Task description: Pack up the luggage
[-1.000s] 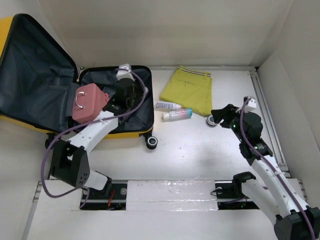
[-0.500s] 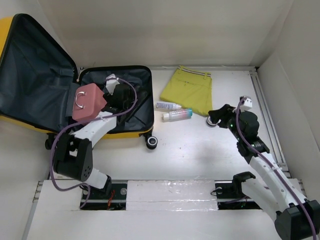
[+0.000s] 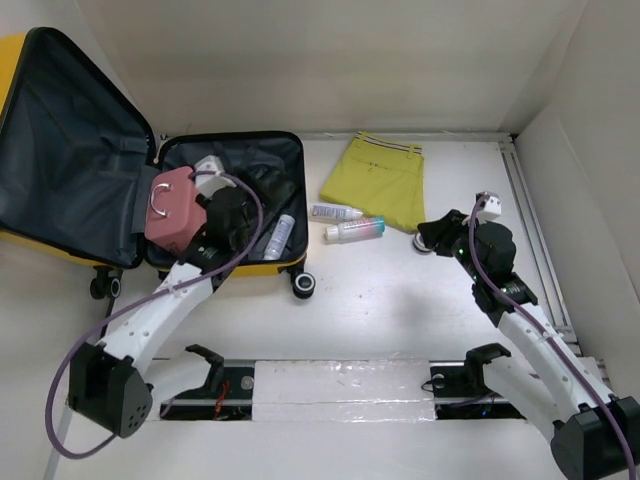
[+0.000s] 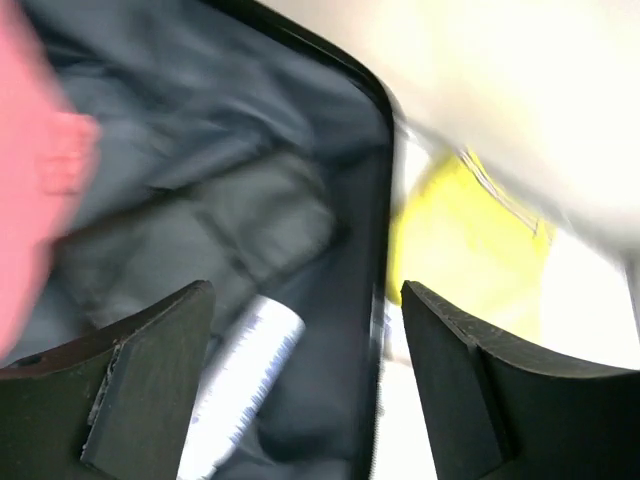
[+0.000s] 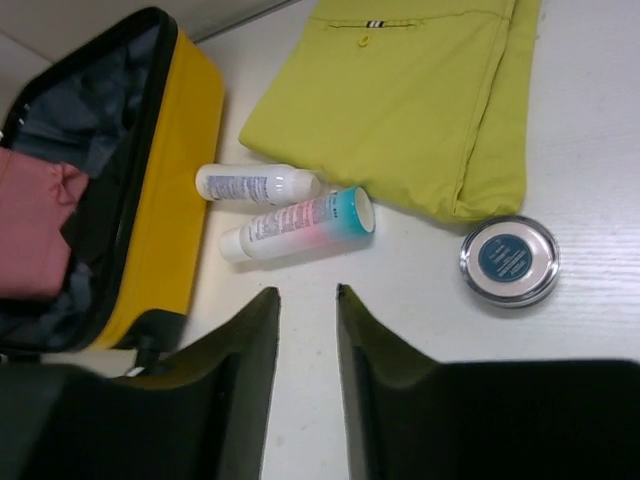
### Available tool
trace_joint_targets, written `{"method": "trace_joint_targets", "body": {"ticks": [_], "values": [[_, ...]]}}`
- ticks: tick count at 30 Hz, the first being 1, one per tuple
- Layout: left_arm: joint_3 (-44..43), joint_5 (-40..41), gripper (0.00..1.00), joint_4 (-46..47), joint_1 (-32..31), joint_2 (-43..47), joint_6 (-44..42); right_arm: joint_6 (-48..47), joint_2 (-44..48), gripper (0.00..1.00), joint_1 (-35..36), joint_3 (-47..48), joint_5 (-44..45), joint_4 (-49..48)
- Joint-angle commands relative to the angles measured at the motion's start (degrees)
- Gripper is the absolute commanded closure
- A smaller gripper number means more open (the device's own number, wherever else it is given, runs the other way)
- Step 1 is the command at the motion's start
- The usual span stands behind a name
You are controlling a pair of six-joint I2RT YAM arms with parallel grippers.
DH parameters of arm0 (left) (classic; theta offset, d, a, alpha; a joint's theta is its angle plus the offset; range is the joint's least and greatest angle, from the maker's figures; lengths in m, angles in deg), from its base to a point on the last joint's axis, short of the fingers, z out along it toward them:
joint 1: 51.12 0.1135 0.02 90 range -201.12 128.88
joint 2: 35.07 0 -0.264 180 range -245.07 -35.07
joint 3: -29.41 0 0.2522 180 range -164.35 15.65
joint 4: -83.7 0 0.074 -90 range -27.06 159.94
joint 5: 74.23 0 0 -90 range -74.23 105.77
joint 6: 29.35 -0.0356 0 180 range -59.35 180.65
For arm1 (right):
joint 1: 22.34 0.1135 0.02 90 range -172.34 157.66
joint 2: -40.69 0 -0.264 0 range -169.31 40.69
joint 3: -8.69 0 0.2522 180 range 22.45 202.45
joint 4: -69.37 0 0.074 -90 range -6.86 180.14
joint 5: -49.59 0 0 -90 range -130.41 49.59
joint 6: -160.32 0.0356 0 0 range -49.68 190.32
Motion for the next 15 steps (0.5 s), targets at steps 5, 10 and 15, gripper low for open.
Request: {"method": "trace_joint_targets", "body": {"ticks": [5,10,15], "values": [[-19.91,-8.48,0.28,-0.04,-21.28,-23.66,-21.53,-0.32,1.41,0.88,0.53,-0.37,3.81,-3.85],[-28.56,-18.62,0.28,-2.16,-22.45,-38.38,-30.15,0.21,1.42,0.66,0.53,-0.90,5.40,-3.32],[-32.95,-19.16,0.24,-2.15,-22.45,-47.26,-34.21,0.21,1.42,0.43,0.53,-0.90,5.40,-2.79]]}}
